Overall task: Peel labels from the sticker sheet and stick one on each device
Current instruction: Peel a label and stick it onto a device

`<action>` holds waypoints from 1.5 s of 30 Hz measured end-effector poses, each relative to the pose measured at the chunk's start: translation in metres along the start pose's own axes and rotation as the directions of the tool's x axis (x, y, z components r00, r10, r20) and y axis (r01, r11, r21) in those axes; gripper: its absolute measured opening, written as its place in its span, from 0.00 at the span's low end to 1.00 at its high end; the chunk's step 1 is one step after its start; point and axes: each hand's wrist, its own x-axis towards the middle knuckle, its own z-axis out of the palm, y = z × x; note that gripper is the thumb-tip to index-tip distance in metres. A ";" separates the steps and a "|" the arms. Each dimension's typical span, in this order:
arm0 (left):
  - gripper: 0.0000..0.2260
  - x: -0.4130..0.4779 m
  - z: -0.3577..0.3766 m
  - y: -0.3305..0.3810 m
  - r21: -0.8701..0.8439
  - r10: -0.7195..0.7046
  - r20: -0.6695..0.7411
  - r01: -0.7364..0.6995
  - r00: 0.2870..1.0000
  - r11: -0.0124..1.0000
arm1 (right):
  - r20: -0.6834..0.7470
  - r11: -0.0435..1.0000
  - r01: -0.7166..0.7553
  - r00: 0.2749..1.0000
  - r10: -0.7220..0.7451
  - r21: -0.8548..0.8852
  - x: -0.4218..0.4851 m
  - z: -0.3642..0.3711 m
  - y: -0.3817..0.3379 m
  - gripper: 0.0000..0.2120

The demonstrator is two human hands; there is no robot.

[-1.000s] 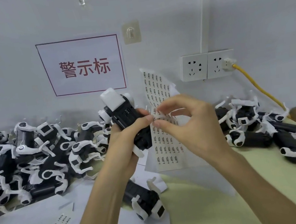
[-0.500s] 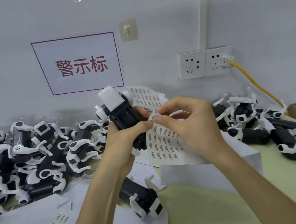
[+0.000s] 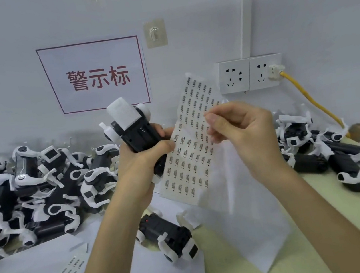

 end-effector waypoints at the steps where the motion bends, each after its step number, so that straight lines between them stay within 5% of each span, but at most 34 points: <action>1: 0.11 0.001 -0.001 0.000 0.007 -0.003 -0.059 0.004 0.998 1.000 | 0.001 1.000 -0.003 1.000 0.003 0.025 0.001 -0.001 -0.001 0.07; 7: 0.10 0.011 -0.026 0.004 -0.085 -0.076 -0.434 0.043 0.898 0.995 | 0.045 0.998 -0.015 0.999 0.012 0.061 0.004 -0.007 -0.006 0.12; 12: 0.06 0.011 -0.046 -0.003 0.218 0.086 -0.595 0.058 0.799 0.974 | 0.097 0.994 0.014 0.995 -0.004 -0.110 0.005 -0.010 -0.006 0.17; 15: 0.13 0.007 -0.036 0.011 0.331 0.202 -0.403 -0.063 0.893 0.942 | 0.191 0.980 0.042 0.982 -0.004 -0.195 0.005 -0.011 -0.008 0.20; 20: 0.19 -0.006 0.007 0.026 0.323 0.100 0.019 -0.100 0.995 0.941 | 0.278 0.945 0.120 0.960 -0.032 -0.305 0.004 -0.008 -0.010 0.24; 29: 0.12 -0.017 0.032 0.024 0.251 0.077 0.071 -0.092 0.994 0.964 | 0.191 0.874 0.194 0.974 -0.119 -0.445 0.002 -0.006 -0.010 0.19; 34: 0.07 -0.016 0.029 0.019 0.158 0.065 0.075 -0.076 0.995 0.985 | 0.054 0.883 0.096 0.995 -0.080 -0.460 0.006 -0.010 -0.011 0.16; 37: 0.06 -0.016 0.028 0.014 -0.001 0.036 0.131 -0.036 0.991 0.999 | -0.058 0.968 -0.076 0.996 0.064 -0.240 0.006 -0.009 -0.010 0.05; 40: 0.08 -0.017 0.032 0.008 -0.046 0.057 0.162 -0.050 0.985 0.998 | 0.020 0.977 -0.212 0.977 0.211 0.036 0.003 -0.003 -0.011 0.05; 45: 0.08 -0.015 0.030 0.004 -0.054 0.071 0.172 -0.062 0.983 0.997 | 0.030 0.972 -0.227 0.974 0.225 0.058 0.002 0.001 -0.013 0.03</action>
